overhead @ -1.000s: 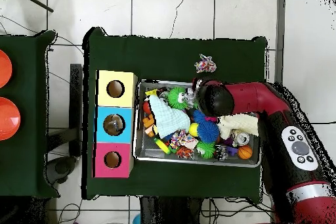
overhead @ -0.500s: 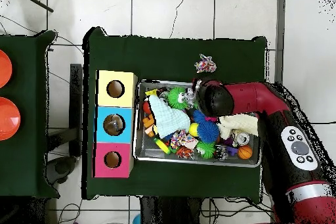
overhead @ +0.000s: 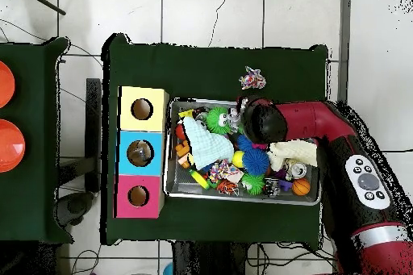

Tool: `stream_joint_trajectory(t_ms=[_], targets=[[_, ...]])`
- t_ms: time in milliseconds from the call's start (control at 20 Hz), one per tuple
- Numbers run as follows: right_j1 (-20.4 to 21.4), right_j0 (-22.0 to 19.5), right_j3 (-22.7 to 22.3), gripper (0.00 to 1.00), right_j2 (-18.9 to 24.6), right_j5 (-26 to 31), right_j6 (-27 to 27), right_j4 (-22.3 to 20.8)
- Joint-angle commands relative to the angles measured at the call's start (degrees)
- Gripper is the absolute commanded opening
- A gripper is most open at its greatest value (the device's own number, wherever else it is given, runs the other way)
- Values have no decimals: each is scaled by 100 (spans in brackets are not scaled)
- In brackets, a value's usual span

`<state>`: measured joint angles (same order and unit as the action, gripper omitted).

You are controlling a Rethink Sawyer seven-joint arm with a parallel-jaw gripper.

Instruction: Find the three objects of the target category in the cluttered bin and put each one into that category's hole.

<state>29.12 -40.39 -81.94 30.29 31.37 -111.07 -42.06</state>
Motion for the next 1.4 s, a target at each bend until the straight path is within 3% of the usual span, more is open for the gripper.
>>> stream_joint_trajectory(t_ms=[50, 1400], targets=[[-134, 9, -317, 100, -17, -232, 652, -317], [-150, 0, -405, 100, -47, -491, 542, -387]])
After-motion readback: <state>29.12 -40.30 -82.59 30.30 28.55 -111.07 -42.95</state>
